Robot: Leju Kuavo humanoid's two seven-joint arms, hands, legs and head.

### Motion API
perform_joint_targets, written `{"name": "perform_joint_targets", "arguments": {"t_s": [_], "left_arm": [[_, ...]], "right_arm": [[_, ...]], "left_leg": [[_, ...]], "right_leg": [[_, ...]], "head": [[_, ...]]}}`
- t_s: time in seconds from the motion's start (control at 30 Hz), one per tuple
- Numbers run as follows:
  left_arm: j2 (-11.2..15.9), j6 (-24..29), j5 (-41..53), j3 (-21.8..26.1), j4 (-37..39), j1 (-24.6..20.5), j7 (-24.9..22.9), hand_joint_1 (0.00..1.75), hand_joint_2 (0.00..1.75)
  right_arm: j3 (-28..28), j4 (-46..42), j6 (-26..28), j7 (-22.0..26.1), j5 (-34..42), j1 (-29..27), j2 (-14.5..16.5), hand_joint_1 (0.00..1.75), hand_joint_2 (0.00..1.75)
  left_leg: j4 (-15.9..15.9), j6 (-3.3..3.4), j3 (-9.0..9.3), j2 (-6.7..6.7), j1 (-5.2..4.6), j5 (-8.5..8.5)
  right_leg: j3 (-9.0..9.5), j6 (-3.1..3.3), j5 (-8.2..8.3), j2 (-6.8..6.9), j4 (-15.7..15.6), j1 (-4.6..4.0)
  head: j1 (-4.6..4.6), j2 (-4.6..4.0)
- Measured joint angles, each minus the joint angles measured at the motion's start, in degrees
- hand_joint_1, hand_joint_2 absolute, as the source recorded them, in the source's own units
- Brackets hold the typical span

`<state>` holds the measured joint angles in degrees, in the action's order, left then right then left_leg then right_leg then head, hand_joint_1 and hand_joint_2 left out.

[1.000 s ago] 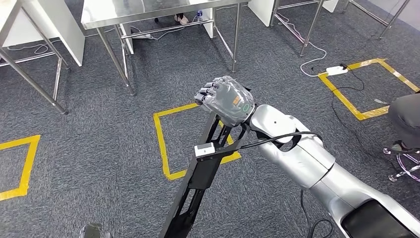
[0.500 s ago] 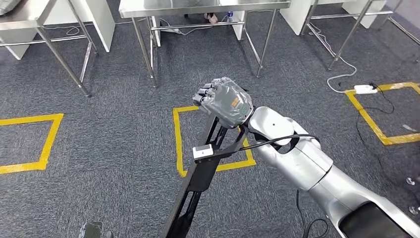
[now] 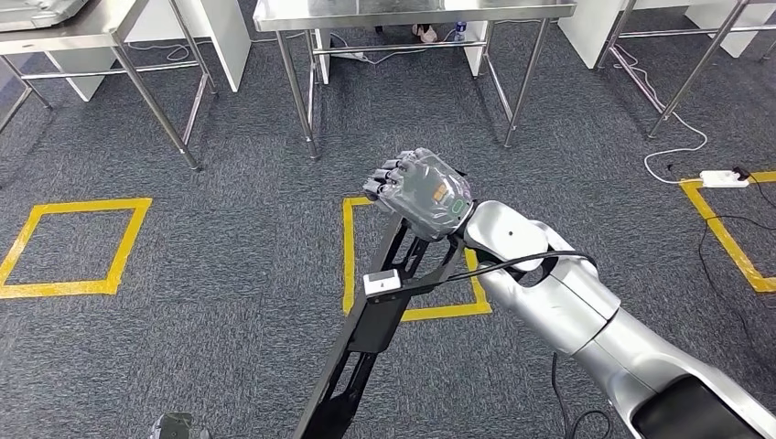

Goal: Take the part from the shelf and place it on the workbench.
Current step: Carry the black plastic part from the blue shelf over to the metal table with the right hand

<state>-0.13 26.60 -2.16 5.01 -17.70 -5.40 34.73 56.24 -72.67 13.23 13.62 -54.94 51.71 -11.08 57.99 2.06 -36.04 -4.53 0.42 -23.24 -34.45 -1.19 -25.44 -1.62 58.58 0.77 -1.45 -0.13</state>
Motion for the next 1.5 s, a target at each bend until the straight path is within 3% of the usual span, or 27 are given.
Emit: {"name": "perform_joint_targets", "arguments": {"t_s": [0.13,0.33,0.53,0.77,0.87,0.93,1.0,1.03,1.07,1.1,1.17,1.2,1.23,1.33,1.4,1.5], "left_arm": [[0.02,-0.07,0.02,-0.01,0.0,-0.01,0.0,0.0,1.75],[0.02,-0.23,0.03,-0.03,0.0,-0.01,-0.06,0.0,1.75],[0.04,-0.83,0.33,-0.32,0.0,-0.01,-0.64,0.0,1.75],[0.27,-0.98,0.8,-0.7,0.0,-0.03,-0.66,0.0,1.75],[0.26,-0.96,0.88,-0.79,-0.05,-0.05,-0.66,0.0,1.75],[0.22,-0.96,0.89,-0.81,-0.09,-0.05,-0.66,0.0,1.75],[0.19,-0.96,0.89,-0.81,-0.09,-0.05,-0.67,0.0,1.75],[0.18,-0.96,0.89,-0.81,-0.09,-0.04,-0.68,0.0,1.75],[0.16,-0.96,0.89,-0.81,-0.09,-0.03,-0.68,0.0,1.75],[0.13,-0.96,0.89,-0.82,-0.09,-0.01,-0.68,0.0,1.75],[0.1,-0.96,0.89,-0.82,-0.09,0.0,-0.68,0.0,1.75],[0.14,-0.96,0.89,-0.83,-0.09,-0.02,-0.68,0.0,1.75],[0.2,-0.96,0.89,-0.83,-0.09,-0.03,-0.68,0.0,1.75],[0.21,-0.96,0.89,-0.84,-0.09,0.08,-0.69,0.0,1.75],[0.2,-0.96,0.89,-0.84,-0.09,0.1,-0.67,0.0,1.75],[0.25,-0.96,0.89,-0.84,-0.09,0.03,-0.61,0.0,1.75]], "right_arm": [[0.02,0.0,0.07,0.0,-0.18,0.0,0.0,1.62,1.75],[0.02,0.0,0.1,0.0,-0.26,0.0,0.0,1.62,1.75],[0.04,0.0,0.14,0.0,-0.49,0.01,0.0,1.62,1.75],[0.25,0.01,0.16,-0.04,-0.6,-0.08,0.02,1.62,1.75],[0.22,0.0,0.23,-0.04,-0.63,-0.06,-0.01,1.62,1.75],[0.19,0.0,0.27,-0.05,-0.63,0.05,-0.06,1.62,1.75],[0.31,0.01,0.29,-0.08,-0.64,-0.03,-0.08,1.62,1.75],[0.39,0.02,0.3,-0.09,-0.64,-0.22,-0.11,1.62,1.75],[0.47,0.05,0.29,-0.09,-0.65,-0.4,-0.17,1.62,1.75],[0.52,0.09,0.29,-0.09,-0.66,-0.5,-0.23,1.62,1.75],[0.56,0.13,0.31,-0.09,-0.67,-0.46,-0.31,1.62,1.75],[0.57,0.14,0.31,-0.09,-0.67,-0.41,-0.28,1.62,1.75],[0.6,0.15,0.33,-0.09,-0.67,-0.4,-0.24,1.62,1.75],[0.66,0.19,0.37,-0.1,-0.68,-0.4,-0.17,1.62,1.75],[0.64,0.2,0.37,-0.09,-0.69,-0.33,-0.09,1.62,1.75],[0.7,0.24,0.38,-0.09,-0.7,-0.36,-0.06,1.62,1.75]], "left_leg": [[-0.18,-0.08,0.12,0.16,0.09,0.0],[-0.23,-1.11,0.12,0.26,0.17,-0.06],[-0.2,-1.24,0.1,0.26,-0.01,-0.08],[0.49,-0.44,-0.18,0.31,-0.35,-0.49],[-0.71,0.38,0.64,0.51,-0.06,-0.06],[-1.71,0.83,1.46,0.78,0.27,0.36],[-1.8,0.95,1.59,0.99,0.25,0.34],[-1.78,0.91,1.58,1.05,0.27,0.28],[-1.74,0.82,1.58,1.04,0.29,0.21],[-1.64,0.66,1.6,1.0,0.35,0.1],[-1.08,-0.01,1.56,0.88,0.5,-0.35],[-0.65,-0.47,1.41,0.81,0.47,-0.68],[-0.34,-0.9,1.26,0.75,0.42,-0.95],[-0.2,-1.78,1.1,0.7,0.55,-1.26],[1.55,-2.35,0.38,1.94,0.74,-2.33],[11.31,-2.93,-4.7,4.06,0.78,-6.82]], "right_leg": [[-0.01,0.21,-0.01,-0.1,0.01,-0.14],[-0.02,0.43,-0.05,-0.1,0.04,-0.26],[0.01,0.43,-0.05,-0.09,0.02,-0.13],[0.13,0.24,0.0,-0.13,-0.23,0.35],[0.06,-0.1,-0.25,0.12,-0.15,0.09],[-1.94,0.01,-2.23,0.63,3.99,-0.06],[-5.93,0.11,-5.22,0.86,11.77,0.09],[-7.59,-0.1,-5.98,0.89,14.67,0.2],[-8.19,-0.5,-5.81,0.91,15.45,0.33],[-7.53,-1.06,-4.7,0.93,13.76,0.5],[-3.92,-2.11,-1.48,0.92,5.96,0.99],[-2.21,-2.21,-0.29,0.85,2.62,1.07],[-1.17,-1.96,0.32,0.8,0.69,1.05],[-0.68,-0.3,0.53,0.81,0.14,0.72],[-0.5,0.52,0.53,0.95,0.03,0.84],[-0.28,1.21,0.25,1.28,-0.01,0.6]], "head": [[0.02,0.0],[0.03,0.0],[0.05,0.0],[0.03,0.0],[0.07,0.0],[0.16,0.0],[0.15,0.0],[0.15,0.0],[0.15,0.0],[0.16,0.0],[0.18,0.0],[0.21,0.0],[0.19,0.0],[0.12,0.0],[0.01,0.0],[-0.22,0.0]]}}
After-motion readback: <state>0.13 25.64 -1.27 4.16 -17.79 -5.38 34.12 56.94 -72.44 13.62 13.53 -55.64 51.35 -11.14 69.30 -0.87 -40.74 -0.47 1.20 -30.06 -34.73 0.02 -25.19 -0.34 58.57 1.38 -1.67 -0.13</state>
